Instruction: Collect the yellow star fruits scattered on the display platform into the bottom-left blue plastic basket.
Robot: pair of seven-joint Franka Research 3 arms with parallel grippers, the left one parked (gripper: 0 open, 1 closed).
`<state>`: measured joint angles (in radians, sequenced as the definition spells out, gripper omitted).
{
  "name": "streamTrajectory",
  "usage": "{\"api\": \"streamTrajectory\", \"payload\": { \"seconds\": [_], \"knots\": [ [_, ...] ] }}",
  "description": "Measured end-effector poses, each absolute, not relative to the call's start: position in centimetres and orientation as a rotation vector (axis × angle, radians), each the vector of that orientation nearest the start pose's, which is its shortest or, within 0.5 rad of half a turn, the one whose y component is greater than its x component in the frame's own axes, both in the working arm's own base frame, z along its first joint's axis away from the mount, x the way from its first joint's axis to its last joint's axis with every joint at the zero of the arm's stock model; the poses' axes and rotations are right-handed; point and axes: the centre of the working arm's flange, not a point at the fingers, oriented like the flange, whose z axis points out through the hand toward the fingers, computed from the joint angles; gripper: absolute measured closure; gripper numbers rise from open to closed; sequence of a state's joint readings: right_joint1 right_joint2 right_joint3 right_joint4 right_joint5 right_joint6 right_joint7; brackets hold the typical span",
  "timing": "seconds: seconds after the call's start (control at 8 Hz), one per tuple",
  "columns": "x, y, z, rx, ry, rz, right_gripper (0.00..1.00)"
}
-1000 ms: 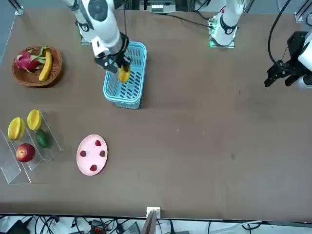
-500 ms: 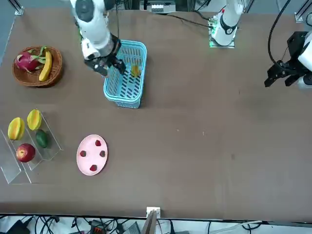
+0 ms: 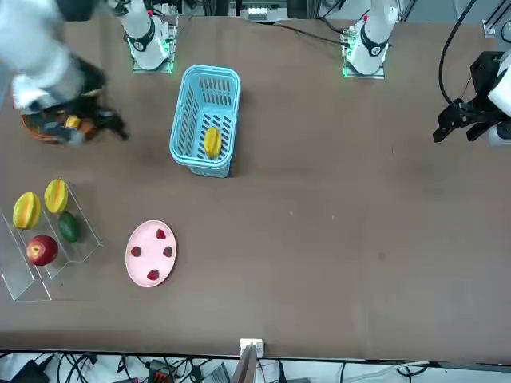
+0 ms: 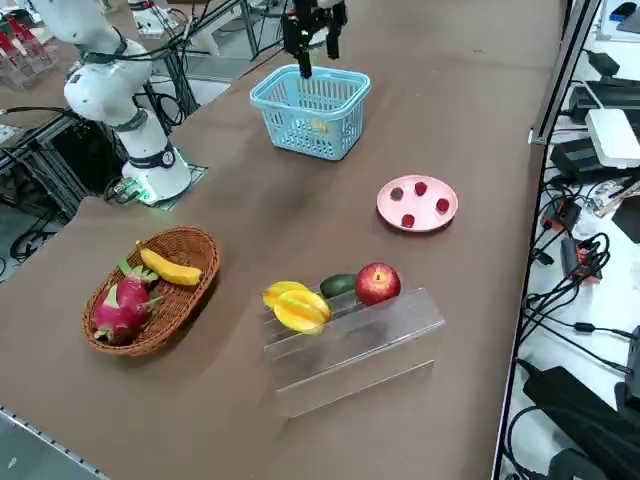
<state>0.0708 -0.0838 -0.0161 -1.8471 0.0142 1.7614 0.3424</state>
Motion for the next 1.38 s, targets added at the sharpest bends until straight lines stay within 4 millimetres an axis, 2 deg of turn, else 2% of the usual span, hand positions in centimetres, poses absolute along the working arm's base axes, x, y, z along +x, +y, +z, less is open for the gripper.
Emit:
{"api": "streamTrajectory", "payload": {
  "seconds": [0.25, 0.38, 0.62, 0.75, 0.88, 1.12, 1.38],
  "knots": [
    [55.8, -7.2, 55.3, -3.130, 0.312, 0.003, 0.00],
    [56.5, -12.7, 54.1, -3.138, 0.223, 0.027, 0.00],
    [56.7, -23.1, 49.5, -3.125, 0.107, 0.096, 0.00],
    [57.0, -26.6, 46.8, -3.125, 0.089, 0.093, 0.00],
    [57.5, -28.2, 44.5, -3.125, 0.052, 0.089, 0.00],
    [58.5, -30.0, 40.2, -3.128, -0.037, 0.087, 0.00],
    [59.1, -31.1, 38.0, -3.155, -0.090, 0.069, 0.00]
  ]
}}
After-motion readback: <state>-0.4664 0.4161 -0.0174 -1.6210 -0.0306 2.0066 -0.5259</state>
